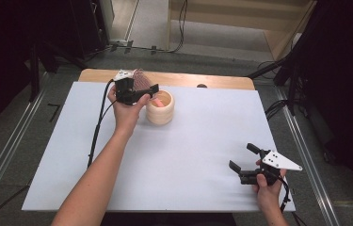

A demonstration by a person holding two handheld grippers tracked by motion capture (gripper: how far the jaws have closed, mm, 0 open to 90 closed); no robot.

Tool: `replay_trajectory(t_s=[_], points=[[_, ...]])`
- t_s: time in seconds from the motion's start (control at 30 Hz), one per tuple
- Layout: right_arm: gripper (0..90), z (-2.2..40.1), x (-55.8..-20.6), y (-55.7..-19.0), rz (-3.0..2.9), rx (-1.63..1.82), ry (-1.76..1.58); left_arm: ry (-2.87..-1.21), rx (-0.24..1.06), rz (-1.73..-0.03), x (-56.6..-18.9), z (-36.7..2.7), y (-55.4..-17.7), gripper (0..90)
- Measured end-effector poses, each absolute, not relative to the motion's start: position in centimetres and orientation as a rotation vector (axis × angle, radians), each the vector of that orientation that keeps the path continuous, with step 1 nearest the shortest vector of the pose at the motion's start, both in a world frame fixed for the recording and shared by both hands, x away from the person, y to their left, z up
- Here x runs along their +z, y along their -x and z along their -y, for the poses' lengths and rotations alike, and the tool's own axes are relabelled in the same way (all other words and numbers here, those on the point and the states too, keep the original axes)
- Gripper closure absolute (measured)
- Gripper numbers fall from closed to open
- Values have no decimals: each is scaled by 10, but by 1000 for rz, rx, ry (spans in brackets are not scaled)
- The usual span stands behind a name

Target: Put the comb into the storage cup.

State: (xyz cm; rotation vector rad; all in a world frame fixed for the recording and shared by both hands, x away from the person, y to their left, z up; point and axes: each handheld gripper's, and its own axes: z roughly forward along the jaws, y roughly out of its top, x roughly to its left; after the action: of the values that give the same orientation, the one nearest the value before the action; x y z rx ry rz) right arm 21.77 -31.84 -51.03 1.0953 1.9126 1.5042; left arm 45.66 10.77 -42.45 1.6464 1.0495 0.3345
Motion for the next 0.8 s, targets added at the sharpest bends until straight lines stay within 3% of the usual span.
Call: replay_trajectory(t_s=[0.2, 0.8], points=[[0, 318, -510, -218, -1913, 1503, -1093, -1662, 351, -1010, -423, -110, -451, 0], [0, 318, -510, -218, -1917, 1498, -1090, -1667, 389, -936, -420, -126, -432, 0]])
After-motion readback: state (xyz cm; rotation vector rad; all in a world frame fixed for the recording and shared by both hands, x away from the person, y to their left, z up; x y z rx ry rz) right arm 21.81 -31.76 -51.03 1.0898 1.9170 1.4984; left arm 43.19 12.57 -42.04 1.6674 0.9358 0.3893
